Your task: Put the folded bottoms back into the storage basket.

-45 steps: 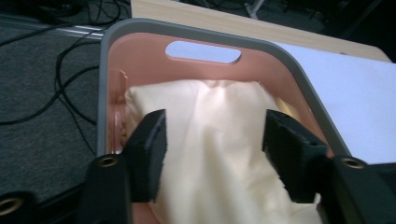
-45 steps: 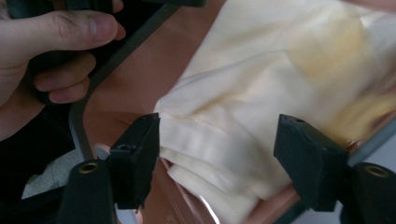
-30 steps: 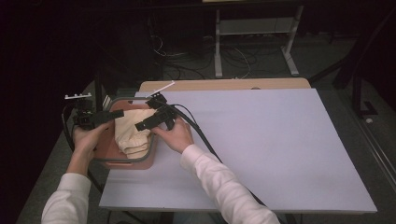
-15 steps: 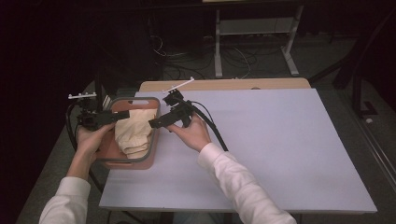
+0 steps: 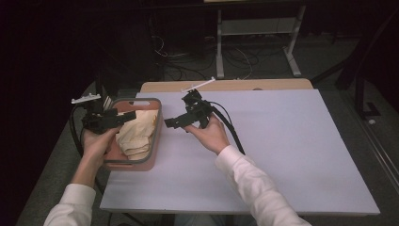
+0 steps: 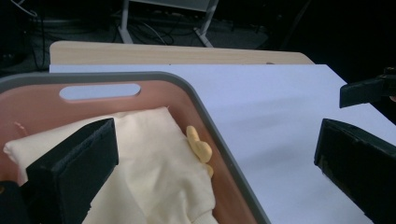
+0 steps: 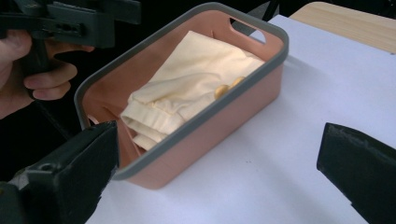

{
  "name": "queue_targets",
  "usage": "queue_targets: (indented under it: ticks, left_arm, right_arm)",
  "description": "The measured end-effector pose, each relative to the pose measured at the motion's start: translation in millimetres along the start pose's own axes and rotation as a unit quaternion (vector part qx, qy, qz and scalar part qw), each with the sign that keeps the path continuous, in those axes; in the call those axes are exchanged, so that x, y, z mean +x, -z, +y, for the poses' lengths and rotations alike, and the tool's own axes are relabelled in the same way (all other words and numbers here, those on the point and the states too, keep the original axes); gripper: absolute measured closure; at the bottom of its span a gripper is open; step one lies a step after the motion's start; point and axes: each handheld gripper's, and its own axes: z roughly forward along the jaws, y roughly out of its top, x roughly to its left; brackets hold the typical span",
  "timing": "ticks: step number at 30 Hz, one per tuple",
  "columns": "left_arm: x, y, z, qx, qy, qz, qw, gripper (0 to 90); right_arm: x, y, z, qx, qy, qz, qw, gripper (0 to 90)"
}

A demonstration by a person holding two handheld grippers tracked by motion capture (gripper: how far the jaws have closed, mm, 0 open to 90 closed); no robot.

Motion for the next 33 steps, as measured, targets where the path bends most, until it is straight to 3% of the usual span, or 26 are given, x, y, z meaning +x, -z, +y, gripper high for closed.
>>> queue_targets:
  ticks: [14,17,33]
  left_arm:
    - [-29.8,-2.4,-12.7,-0.003,-0.036,-0.026,0.9990,0.0]
    - [-36.9,-4.5,-15.5,0.003,-0.053,-0.025,0.9982,0.0]
    - [-65.0,-16.8,-32.8,0.009,-0.076,-0.057,0.9954,0.0]
  right_arm:
    - [-24.2,35.5,-25.9,-0.010,-0.007,-0.011,0.9999,0.0]
    - [-29.2,41.4,-31.1,-0.010,-0.011,-0.015,0.9998,0.0]
    - [-45.4,69.8,-58.7,-0.025,-0.016,-0.023,0.9993,0.0]
